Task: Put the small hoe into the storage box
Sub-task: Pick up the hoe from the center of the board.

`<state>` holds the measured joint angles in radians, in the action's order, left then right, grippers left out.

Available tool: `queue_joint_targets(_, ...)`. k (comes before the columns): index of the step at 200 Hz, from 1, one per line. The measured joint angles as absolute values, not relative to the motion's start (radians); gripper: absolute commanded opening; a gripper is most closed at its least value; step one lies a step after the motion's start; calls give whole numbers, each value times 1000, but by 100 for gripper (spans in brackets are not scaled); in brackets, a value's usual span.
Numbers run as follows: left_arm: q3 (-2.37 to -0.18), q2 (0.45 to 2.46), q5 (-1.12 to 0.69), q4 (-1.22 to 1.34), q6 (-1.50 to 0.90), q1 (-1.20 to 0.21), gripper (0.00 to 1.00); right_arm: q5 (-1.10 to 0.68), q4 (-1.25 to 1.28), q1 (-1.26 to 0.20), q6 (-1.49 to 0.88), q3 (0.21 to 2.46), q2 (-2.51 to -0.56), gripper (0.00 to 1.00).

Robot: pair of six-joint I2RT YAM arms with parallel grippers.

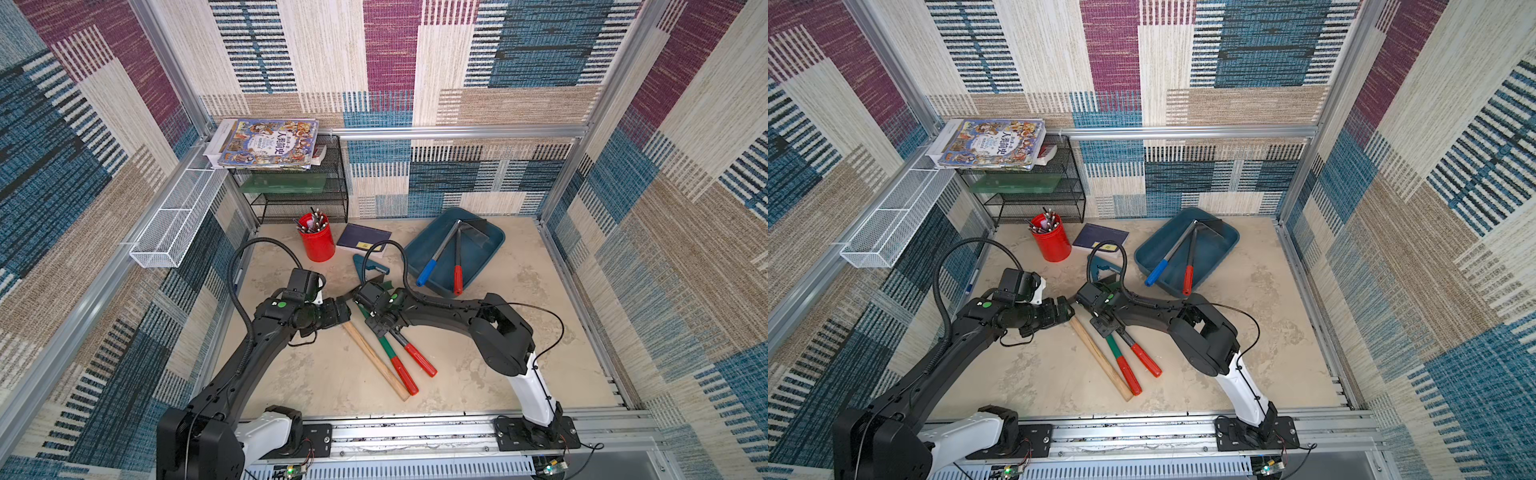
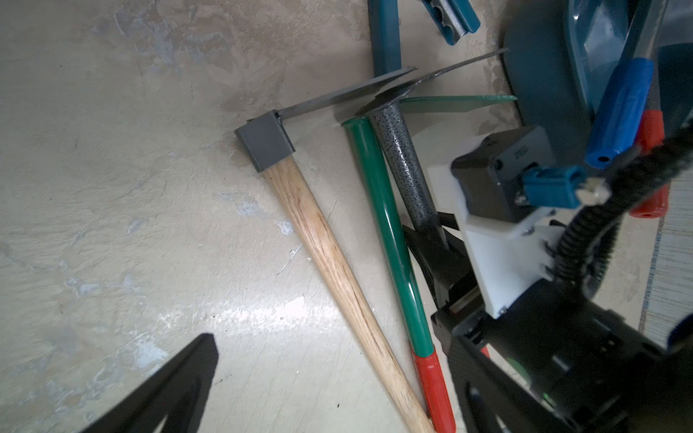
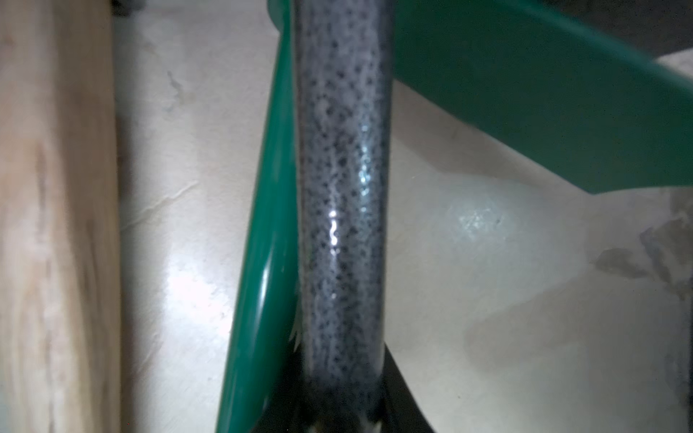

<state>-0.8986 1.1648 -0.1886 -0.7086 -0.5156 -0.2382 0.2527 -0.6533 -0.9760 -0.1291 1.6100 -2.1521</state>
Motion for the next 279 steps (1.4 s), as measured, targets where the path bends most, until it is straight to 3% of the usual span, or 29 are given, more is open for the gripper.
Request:
queue_joint_targets(26,-899,1166,-189,-707,-516,-238,100,258,-656,-977,-121,1630,-2148,11)
queue_joint_targets(168,-901,1171,-190,-699,-516,-238,100,225,-711,-961,-90,1711,-2029,5)
queue_joint_targets(185,-901,1171,-190,-699,-516,-238,100,206,-720,-947,-105,1730,-2011,0)
queue_joint_targets(279,-907,1187,-216,-691,-516,-238,99,123,-770,-852,-206,1818,-1925,0)
